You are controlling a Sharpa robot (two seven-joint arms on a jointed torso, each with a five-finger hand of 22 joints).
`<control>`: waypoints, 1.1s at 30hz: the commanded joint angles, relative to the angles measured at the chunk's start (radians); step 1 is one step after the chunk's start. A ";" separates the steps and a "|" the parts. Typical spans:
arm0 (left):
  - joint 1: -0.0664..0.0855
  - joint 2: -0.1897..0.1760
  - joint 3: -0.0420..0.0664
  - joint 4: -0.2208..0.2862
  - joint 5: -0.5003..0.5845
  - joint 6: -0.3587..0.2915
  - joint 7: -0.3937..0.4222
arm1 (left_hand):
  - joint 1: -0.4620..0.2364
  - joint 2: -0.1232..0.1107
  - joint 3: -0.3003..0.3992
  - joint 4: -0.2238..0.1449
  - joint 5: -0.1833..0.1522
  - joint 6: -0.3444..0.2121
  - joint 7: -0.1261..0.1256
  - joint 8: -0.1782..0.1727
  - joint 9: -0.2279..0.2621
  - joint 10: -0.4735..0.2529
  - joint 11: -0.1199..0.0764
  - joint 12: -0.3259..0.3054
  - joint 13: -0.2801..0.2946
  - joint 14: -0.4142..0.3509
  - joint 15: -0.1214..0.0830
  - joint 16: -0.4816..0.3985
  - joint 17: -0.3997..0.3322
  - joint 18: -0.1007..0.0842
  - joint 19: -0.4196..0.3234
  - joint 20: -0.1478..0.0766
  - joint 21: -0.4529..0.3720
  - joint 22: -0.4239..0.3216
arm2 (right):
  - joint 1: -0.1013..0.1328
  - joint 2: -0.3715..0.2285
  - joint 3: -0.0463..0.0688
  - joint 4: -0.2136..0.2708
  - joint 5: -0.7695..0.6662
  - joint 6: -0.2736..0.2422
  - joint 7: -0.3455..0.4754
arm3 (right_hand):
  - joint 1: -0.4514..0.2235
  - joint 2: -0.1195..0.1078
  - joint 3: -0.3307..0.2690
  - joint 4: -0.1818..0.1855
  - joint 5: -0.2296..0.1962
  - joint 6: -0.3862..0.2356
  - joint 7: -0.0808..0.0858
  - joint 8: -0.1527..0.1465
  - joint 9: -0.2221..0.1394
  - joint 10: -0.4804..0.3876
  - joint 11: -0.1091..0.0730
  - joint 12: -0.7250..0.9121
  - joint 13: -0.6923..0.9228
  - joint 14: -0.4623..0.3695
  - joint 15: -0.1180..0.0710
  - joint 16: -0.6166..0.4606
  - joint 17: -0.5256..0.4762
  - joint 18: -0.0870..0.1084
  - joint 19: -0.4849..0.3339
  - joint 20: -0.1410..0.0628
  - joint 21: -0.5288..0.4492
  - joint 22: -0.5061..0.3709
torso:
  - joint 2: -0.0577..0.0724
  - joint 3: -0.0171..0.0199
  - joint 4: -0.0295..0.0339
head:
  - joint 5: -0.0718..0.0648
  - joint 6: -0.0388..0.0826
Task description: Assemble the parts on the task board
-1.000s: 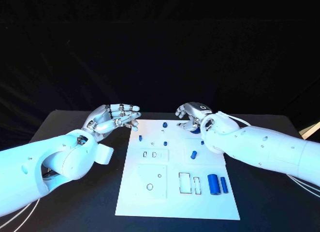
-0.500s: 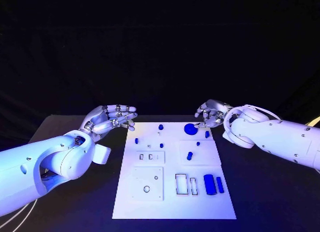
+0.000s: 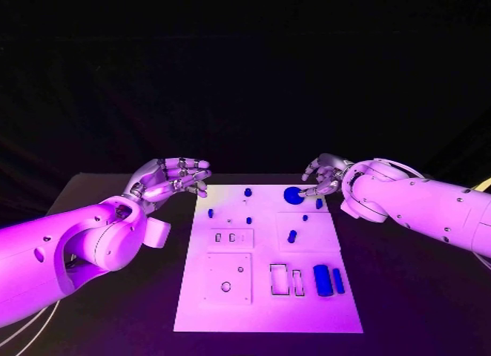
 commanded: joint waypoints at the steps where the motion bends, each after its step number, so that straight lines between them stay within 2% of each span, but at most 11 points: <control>1: 0.001 0.003 0.001 0.000 0.000 0.004 0.001 | -0.026 0.001 0.030 -0.007 0.022 -0.005 0.020 -0.013 0.014 -0.008 -0.003 -0.005 0.004 -0.009 -0.001 0.015 0.017 0.001 -0.012 -0.005 0.015 0.019 | -0.006 0.010 -0.001 -0.009 -0.010 -0.015 -0.005 | 0.016 0.005 0.003 0.021 0.018 -0.017 0.002 0.022 0.012 0.055 -0.001 0.021 0.128 0.104 0.005 0.017 0.270 -0.034 0.123 0.001 0.016 0.266 | 0.002 0.0007 0.0032 | -0.002 -0.002; 4: 0.001 0.003 0.001 -0.001 0.000 0.004 0.001 | -0.026 0.001 0.030 -0.007 0.022 -0.005 0.020 -0.013 0.014 -0.008 -0.003 -0.005 0.004 -0.009 -0.001 0.015 0.017 0.001 -0.012 -0.005 0.015 0.019 | -0.011 0.019 -0.001 -0.013 -0.017 -0.030 -0.003 | 0.018 0.009 0.008 0.020 0.019 -0.013 0.002 0.025 0.011 0.059 -0.001 0.025 0.133 0.104 0.006 0.017 0.272 -0.036 0.127 0.001 0.023 0.274 | 0.003 0.0027 0.0037 | -0.002 -0.003; 10: 0.001 0.004 0.001 -0.002 0.000 0.005 0.000 | -0.026 0.001 0.030 -0.007 0.022 -0.005 0.020 -0.013 0.014 -0.008 -0.003 -0.005 0.004 -0.009 -0.001 0.015 0.017 0.001 -0.012 -0.005 0.015 0.019 | -0.017 0.027 -0.002 -0.008 -0.034 -0.030 0.000 | 0.024 0.013 0.016 0.018 0.020 -0.007 0.001 0.029 0.010 0.064 -0.002 0.030 0.139 0.104 0.005 0.017 0.272 -0.037 0.127 0.002 0.023 0.274 | 0.002 0.0018 0.0039 | -0.003 -0.005; 16: 0.001 0.004 0.001 -0.003 0.000 0.006 0.000 | -0.026 0.003 0.030 -0.008 0.022 -0.004 0.020 -0.012 0.015 -0.007 -0.003 -0.005 0.005 -0.010 -0.001 0.017 0.018 0.002 -0.015 -0.005 0.018 0.021 | -0.024 0.031 -0.004 -0.007 -0.051 -0.021 0.000 | 0.025 0.013 0.019 0.018 0.018 -0.002 -0.001 0.031 0.009 0.066 -0.003 0.032 0.141 0.104 0.005 0.017 0.272 -0.037 0.127 0.002 0.023 0.274 | 0.004 0.0030 0.0021 | -0.001 -0.006; 22: 0.001 0.010 0.001 -0.008 0.000 0.007 0.000 | -0.026 0.003 0.030 -0.008 0.022 -0.004 0.020 -0.012 0.015 -0.007 -0.003 -0.005 0.005 -0.010 -0.001 0.017 0.018 0.002 -0.015 -0.005 0.018 0.021 | -0.031 0.038 -0.005 -0.014 -0.061 -0.021 -0.002 | 0.027 0.016 0.025 0.017 0.018 0.004 -0.003 0.032 0.008 0.067 -0.005 0.032 0.142 0.104 0.004 0.017 0.272 -0.037 0.127 0.001 0.023 0.274 | 0.004 0.0024 0.0040 | -0.003 -0.008; 33: 0.001 0.013 0.000 -0.011 0.000 0.008 0.000 | -0.026 0.003 0.030 -0.008 0.022 -0.004 0.020 -0.012 0.015 -0.007 -0.003 -0.005 0.005 -0.010 -0.001 0.017 0.018 0.002 -0.015 -0.005 0.018 0.021 | -0.039 0.047 -0.006 -0.025 -0.065 -0.024 -0.001 | 0.034 0.034 0.080 0.014 0.030 0.042 -0.008 0.030 -0.009 0.072 -0.011 0.036 0.149 0.104 -0.002 0.017 0.272 -0.037 0.127 -0.003 0.023 0.274 | 0.004 0.0032 0.0034 | 0.001 -0.010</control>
